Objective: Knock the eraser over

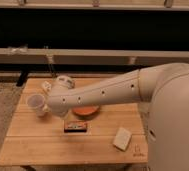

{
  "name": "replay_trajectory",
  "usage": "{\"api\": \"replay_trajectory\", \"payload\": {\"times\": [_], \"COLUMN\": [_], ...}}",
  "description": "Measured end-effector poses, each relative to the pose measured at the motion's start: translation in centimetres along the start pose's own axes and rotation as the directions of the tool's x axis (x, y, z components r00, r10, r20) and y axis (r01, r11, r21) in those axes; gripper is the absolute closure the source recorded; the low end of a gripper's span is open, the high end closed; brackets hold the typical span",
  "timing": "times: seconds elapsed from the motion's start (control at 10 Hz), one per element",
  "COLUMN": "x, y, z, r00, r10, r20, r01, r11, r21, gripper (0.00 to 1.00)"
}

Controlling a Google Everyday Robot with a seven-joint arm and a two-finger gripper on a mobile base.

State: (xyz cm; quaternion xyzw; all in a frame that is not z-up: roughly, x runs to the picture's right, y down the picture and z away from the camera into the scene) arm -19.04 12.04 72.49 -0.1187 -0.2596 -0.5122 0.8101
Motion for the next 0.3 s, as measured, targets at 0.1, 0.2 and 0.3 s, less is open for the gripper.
{"api": "replay_trajectory", "payload": {"times": [0.1,0.2,0.3], "x": [0.3,0.53,0.71], "y": [-0.32,-0.39,-0.52], "z": [-0.51,-0.84,-1.1], "r00": [1.0,0.999,0.998], "r10": [-0.018,-0.028,-0.033], "r20": [0.026,0.043,0.054], "r01": [0.018,0.029,0.034], "r11": [1.0,0.999,0.999], "r21": [-0.009,-0.016,-0.016], "gripper": [0.2,0.2,0.2]}}
